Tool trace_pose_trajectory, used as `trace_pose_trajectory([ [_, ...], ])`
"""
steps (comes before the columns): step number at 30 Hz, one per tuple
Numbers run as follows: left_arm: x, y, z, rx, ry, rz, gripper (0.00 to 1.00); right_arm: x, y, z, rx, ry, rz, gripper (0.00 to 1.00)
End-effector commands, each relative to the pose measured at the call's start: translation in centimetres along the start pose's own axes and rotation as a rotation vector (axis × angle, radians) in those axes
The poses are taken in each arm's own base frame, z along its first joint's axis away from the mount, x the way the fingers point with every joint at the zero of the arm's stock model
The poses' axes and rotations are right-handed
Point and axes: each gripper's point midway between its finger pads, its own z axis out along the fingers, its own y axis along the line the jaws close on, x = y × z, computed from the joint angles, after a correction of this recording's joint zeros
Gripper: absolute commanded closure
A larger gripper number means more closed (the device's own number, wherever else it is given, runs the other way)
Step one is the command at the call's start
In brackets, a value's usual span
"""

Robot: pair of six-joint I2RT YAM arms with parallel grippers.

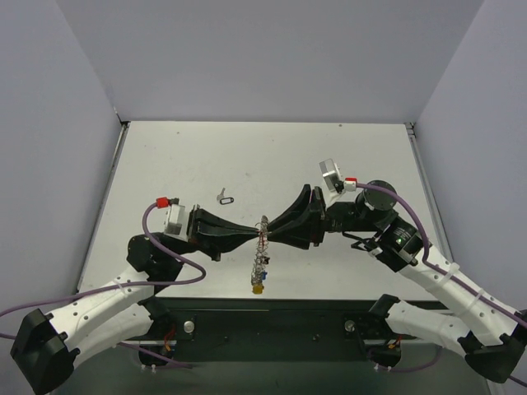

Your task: Put the keys on the keyring

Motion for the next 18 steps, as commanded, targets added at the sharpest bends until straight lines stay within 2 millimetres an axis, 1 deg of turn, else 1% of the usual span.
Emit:
trace_pose_trajectory([
  [1, -2.2, -0.5, 0.4, 0.007, -0.075, 0.051, 1.0, -2.2, 1.7, -0.3, -0.063, -0.073, -0.095, 0.73],
  [7, -1.2, 0.2, 0.7, -0.011, -0.001, 0.044, 1.0, -2.0, 1.6, -0.1, -0.062, -0.063, -0.091, 0.72],
  [12, -1.4, 0.2, 0.8, -0.02, 0.008, 0.054, 1.0, -2.0, 1.4, 0.0, -0.058, -0.059, -0.087, 0.7],
  [18, -1.5, 0.3, 0.7, -0.029, 0.015, 0.06, 1.0, -1.2, 0.8, 0.5, -0.052, -0.026, -0.065, 0.7],
])
